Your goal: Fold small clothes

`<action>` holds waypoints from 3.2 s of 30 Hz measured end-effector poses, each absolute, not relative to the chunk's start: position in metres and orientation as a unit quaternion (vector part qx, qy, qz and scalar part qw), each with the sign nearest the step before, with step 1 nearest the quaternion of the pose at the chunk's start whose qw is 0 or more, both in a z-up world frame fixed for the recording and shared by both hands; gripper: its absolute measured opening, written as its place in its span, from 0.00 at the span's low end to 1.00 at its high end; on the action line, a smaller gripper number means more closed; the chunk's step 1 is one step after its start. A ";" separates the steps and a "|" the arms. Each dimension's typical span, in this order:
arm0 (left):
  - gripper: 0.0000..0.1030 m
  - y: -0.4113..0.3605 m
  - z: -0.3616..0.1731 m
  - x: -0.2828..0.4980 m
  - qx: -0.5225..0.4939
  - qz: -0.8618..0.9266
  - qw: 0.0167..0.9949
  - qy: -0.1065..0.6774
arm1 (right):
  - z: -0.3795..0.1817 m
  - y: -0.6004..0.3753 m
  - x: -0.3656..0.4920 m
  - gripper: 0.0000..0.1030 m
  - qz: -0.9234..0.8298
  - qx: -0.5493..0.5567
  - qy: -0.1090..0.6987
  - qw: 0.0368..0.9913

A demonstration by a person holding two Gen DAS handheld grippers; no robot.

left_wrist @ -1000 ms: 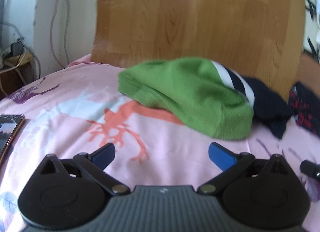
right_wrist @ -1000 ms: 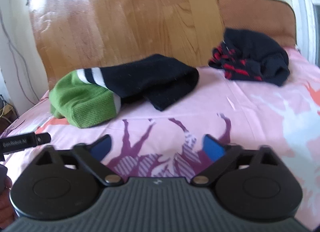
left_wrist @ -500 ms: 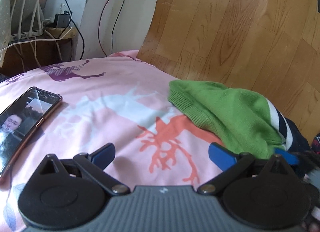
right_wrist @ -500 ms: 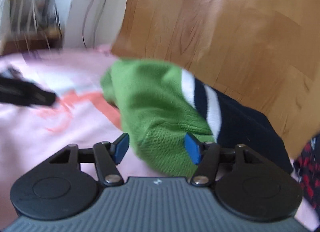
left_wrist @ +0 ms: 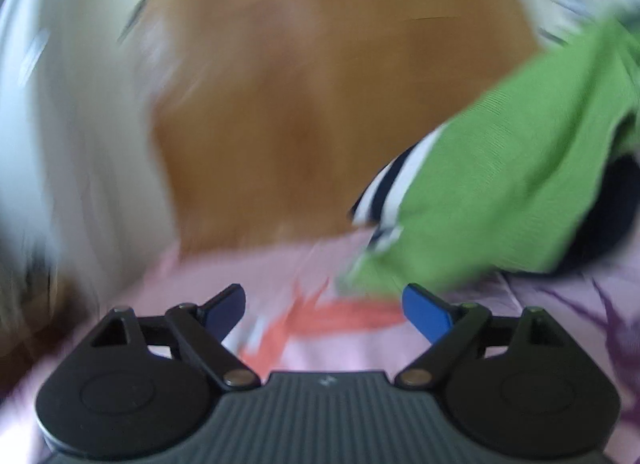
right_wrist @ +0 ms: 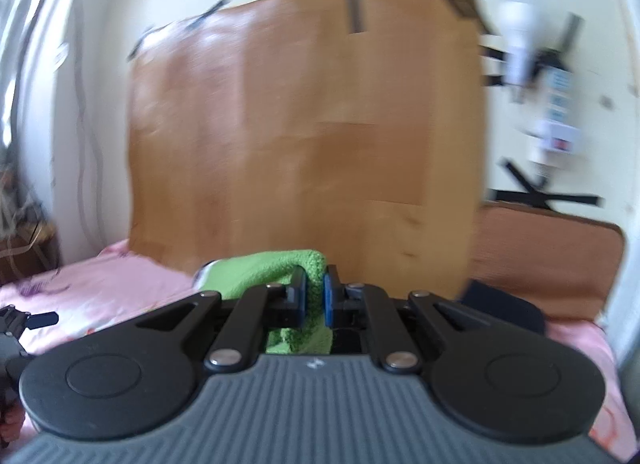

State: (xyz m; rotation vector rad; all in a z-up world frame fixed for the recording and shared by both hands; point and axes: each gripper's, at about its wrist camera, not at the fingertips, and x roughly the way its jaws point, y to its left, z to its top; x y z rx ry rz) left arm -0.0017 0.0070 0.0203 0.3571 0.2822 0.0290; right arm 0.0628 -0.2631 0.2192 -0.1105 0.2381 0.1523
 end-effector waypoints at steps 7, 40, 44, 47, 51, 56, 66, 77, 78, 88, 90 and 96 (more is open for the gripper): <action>0.64 -0.055 -0.004 0.000 0.384 -0.084 0.917 0.072 | 0.213 -0.293 0.056 0.11 0.053 0.002 0.127 0.990; 0.08 -0.005 0.313 -0.101 0.132 0.048 0.966 -0.216 | 0.410 -0.275 -0.045 0.11 0.139 -0.013 -0.095 0.986; 0.08 -0.008 0.327 -0.073 0.143 0.030 0.975 -0.167 | 0.411 -0.276 -0.031 0.11 0.139 -0.002 -0.073 0.988; 0.09 -0.004 0.298 -0.026 0.151 0.025 0.985 -0.085 | 0.383 -0.272 0.004 0.11 0.129 0.007 -0.021 0.991; 0.09 -0.002 0.211 0.060 0.163 0.038 0.984 0.056 | 0.304 -0.262 0.081 0.11 0.094 0.006 0.093 0.991; 0.10 -0.011 0.066 0.145 0.186 0.053 0.956 0.222 | 0.171 -0.234 0.181 0.11 0.033 -0.030 0.243 0.969; 0.12 -0.020 -0.012 0.164 0.202 0.065 0.949 0.235 | 0.071 -0.221 0.244 0.11 0.000 -0.085 0.294 0.952; 0.13 -0.028 -0.006 0.182 0.216 0.064 0.939 0.260 | 0.057 -0.231 0.261 0.14 0.003 -0.081 0.310 0.947; 0.13 -0.028 -0.006 0.183 0.216 0.064 0.939 0.262 | 0.057 -0.231 0.262 0.14 0.003 -0.081 0.311 0.947; 0.14 -0.028 -0.009 0.183 0.220 0.066 0.936 0.265 | 0.054 -0.230 0.263 0.15 0.006 -0.085 0.311 0.947; 0.15 -0.028 -0.009 0.183 0.222 0.067 0.936 0.266 | 0.054 -0.230 0.263 0.15 0.005 -0.087 0.310 0.947; 0.18 -0.026 -0.008 0.184 0.216 0.067 0.936 0.271 | 0.054 -0.230 0.261 0.22 0.008 -0.087 0.310 0.947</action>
